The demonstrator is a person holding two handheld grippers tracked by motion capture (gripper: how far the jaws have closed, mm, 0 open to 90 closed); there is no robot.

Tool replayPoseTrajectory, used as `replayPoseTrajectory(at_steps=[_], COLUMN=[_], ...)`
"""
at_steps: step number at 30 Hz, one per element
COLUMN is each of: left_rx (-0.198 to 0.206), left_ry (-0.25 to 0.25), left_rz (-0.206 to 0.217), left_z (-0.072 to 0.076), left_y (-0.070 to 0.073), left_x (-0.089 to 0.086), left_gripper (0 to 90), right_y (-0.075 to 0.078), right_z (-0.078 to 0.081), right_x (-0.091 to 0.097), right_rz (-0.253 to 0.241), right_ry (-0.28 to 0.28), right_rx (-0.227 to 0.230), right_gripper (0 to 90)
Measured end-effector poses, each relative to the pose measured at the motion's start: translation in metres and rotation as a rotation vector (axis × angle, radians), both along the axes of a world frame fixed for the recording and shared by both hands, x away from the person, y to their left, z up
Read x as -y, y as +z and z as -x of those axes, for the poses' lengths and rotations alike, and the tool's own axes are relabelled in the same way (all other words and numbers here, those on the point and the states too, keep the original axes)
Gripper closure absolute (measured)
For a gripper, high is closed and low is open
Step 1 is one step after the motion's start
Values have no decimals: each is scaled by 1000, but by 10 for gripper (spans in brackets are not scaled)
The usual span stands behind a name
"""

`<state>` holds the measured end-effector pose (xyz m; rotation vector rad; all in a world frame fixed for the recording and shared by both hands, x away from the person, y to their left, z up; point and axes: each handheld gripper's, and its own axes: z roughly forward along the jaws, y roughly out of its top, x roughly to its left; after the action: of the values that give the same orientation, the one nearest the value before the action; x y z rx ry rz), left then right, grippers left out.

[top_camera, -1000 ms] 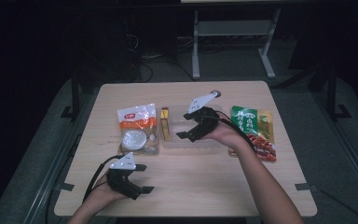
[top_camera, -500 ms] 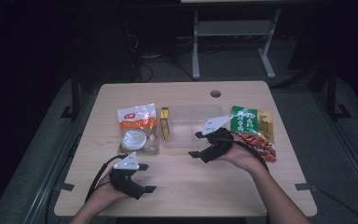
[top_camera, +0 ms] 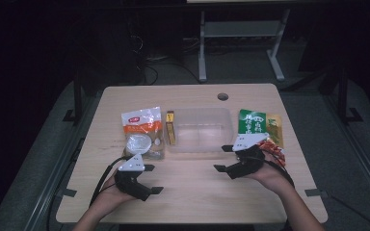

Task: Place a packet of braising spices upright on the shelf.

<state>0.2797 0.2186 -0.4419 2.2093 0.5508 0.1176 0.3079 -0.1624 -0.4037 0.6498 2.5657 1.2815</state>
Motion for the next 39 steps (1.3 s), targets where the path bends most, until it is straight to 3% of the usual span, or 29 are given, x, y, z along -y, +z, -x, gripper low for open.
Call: replayPoseTrajectory(at_steps=[1,5,10,13,18,21,22,26,28,31,35,39], left_rx=[2,1,2,-2,-1,-7,-5,-5,-8,-11,-11,-16], left_ry=[2,-4,-16,-19,-20,-24,-25,-31,-32,-36,-45,-49], left_rz=[-1,-2,-15,-22,-32,-44,-43,-53,-53,-52,-57,-62], left_z=[0,4,8,10,10,10,10,9,9,10,11,11], left_y=[0,-3,-4,-4,-4,-5,-5,-6,-7,-7,-7,-8], left_x=[0,-1,-1,-2,-3,-2,-2,-1,-1,0,1,1], left_gripper=[136,136,136,140,140,141,141,142,142,145,145,145], right_y=[-3,-7,-11,-17,-24,-32,-32,-42,-45,-48,-55,-59], right_z=[2,0,-8,-13,-24,-35,-35,-51,-56,-60,-66,-68], right_x=[10,25,43,59,78,95,95,114,118,119,123,126], right_rz=[6,-13,-2,13,37,80,80,98,109,122,192,185], right_ry=[-31,-50,-97,-146,-220,-309,-309,-391,-417,-430,-448,-450], right_rx=[12,-2,0,-2,-15,-37,-37,-57,-59,-50,-46,-98], right_gripper=[292,306,336,437,522,681,681,850,890,894,899,900])
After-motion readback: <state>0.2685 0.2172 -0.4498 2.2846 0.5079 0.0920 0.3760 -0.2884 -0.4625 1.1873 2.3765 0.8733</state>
